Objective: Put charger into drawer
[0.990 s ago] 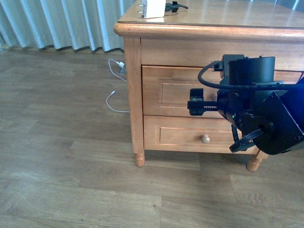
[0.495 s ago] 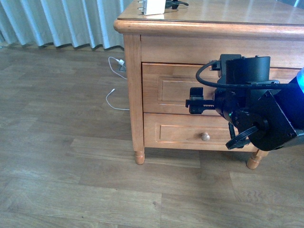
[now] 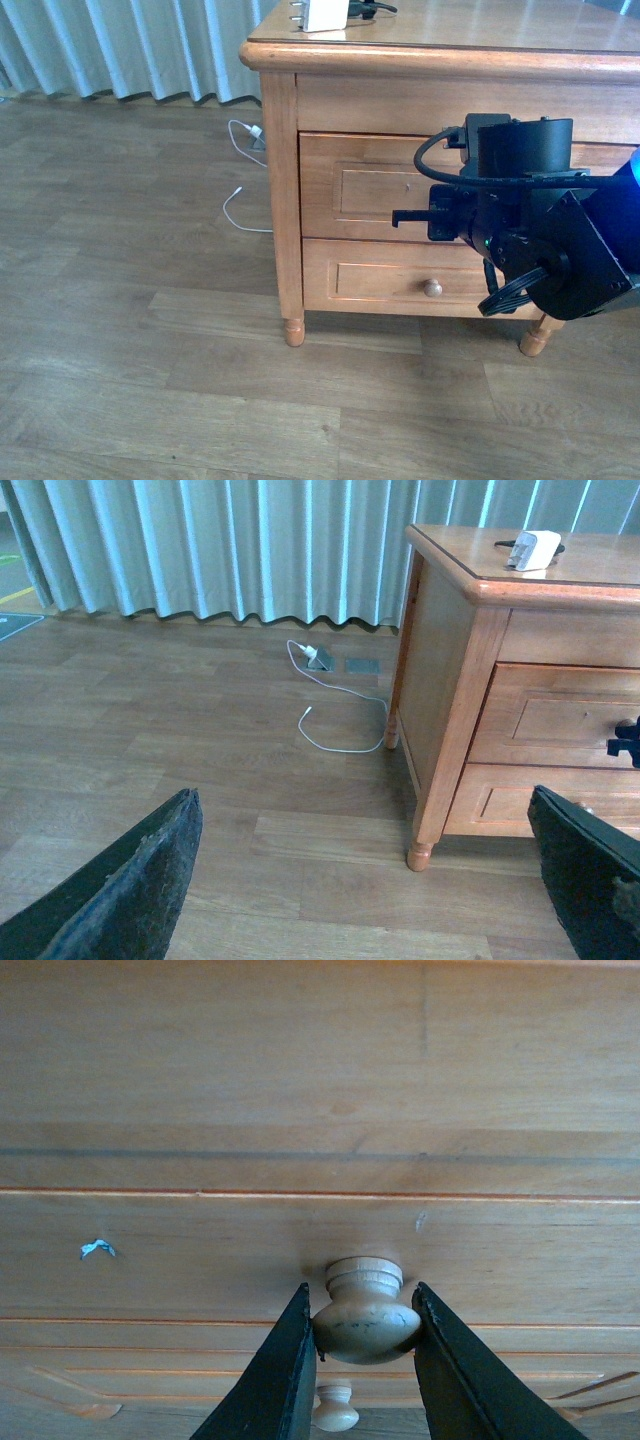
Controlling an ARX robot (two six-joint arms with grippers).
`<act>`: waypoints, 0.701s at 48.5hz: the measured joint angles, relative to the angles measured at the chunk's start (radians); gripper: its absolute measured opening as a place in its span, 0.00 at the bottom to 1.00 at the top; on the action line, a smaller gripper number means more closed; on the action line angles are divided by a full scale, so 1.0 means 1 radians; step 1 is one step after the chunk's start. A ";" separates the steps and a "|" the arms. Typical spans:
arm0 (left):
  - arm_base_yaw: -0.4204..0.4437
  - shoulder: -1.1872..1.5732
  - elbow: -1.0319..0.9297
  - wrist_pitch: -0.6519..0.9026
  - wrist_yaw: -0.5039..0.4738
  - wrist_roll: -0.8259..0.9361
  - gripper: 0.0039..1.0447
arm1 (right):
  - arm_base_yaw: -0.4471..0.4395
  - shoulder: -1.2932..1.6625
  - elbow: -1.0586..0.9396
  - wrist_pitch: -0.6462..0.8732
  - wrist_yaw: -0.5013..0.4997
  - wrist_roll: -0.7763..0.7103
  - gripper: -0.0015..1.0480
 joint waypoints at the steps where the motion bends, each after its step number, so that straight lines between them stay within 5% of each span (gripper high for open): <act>1: 0.000 0.000 0.000 0.000 0.000 0.000 0.95 | 0.000 -0.002 -0.002 0.000 -0.001 0.000 0.22; 34: 0.000 0.000 0.000 0.000 0.000 0.000 0.95 | 0.014 -0.218 -0.277 -0.110 -0.031 0.088 0.22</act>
